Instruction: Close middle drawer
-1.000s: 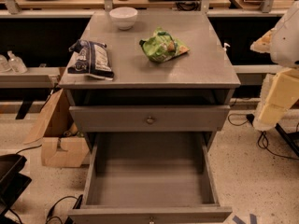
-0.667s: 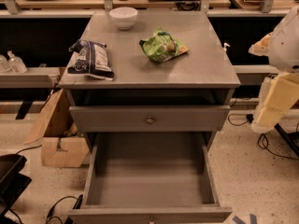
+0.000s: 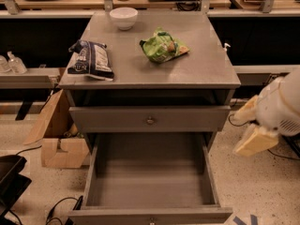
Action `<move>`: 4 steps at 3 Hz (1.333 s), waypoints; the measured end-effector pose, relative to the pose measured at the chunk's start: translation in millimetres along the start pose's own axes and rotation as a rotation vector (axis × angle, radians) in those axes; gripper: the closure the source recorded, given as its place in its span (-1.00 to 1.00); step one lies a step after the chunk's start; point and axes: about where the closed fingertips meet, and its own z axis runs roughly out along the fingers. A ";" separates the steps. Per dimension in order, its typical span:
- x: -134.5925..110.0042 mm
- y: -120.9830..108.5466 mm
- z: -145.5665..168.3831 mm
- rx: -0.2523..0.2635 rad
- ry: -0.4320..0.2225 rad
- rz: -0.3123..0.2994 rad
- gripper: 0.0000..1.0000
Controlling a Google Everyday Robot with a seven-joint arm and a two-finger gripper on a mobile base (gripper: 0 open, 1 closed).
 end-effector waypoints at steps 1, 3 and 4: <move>31.0 30.7 65.6 -0.023 -0.046 0.020 0.30; 52.3 53.0 129.0 -0.019 -0.081 0.029 1.00; 51.9 53.1 128.1 -0.020 -0.081 0.028 1.00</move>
Offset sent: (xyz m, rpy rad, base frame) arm -0.0445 -0.0036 -0.2273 0.1399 0.0194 -0.0048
